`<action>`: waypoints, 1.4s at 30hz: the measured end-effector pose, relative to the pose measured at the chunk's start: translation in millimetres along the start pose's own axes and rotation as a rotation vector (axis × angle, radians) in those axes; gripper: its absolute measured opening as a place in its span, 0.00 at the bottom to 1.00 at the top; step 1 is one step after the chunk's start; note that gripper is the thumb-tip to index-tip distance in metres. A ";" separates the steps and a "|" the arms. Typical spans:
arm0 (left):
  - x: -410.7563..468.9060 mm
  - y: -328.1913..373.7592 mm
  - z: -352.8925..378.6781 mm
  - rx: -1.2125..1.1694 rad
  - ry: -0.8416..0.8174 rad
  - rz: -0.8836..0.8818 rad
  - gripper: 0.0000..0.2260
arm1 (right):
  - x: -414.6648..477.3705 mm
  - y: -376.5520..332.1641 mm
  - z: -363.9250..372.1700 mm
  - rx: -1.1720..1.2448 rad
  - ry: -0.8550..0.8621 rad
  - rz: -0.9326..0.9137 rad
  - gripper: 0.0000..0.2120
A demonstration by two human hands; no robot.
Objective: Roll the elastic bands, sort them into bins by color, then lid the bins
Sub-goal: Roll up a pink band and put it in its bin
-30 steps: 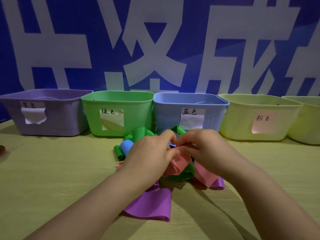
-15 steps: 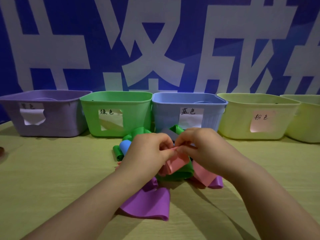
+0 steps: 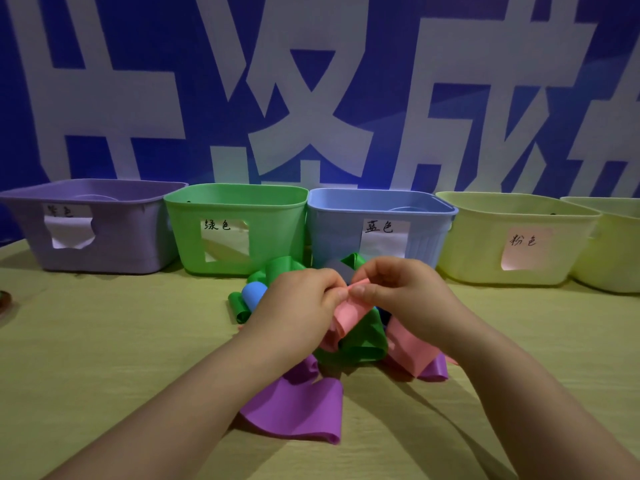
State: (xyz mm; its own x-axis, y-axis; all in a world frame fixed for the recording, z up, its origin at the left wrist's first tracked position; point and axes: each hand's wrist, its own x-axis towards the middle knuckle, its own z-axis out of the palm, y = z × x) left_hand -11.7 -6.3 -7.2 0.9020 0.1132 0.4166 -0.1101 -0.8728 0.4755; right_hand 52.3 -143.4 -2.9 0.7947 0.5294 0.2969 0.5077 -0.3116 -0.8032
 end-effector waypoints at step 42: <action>-6.7 6.9 1.4 -0.456 0.414 0.119 0.05 | -3.5 -10.9 15.4 0.333 0.218 -0.079 0.09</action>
State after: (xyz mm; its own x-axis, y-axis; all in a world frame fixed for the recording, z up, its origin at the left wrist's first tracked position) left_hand -18.0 -13.8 -7.8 0.6465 0.2819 0.7089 -0.4487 -0.6110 0.6522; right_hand 38.9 -129.7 -3.2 0.8275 0.3508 0.4385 0.4632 0.0149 -0.8861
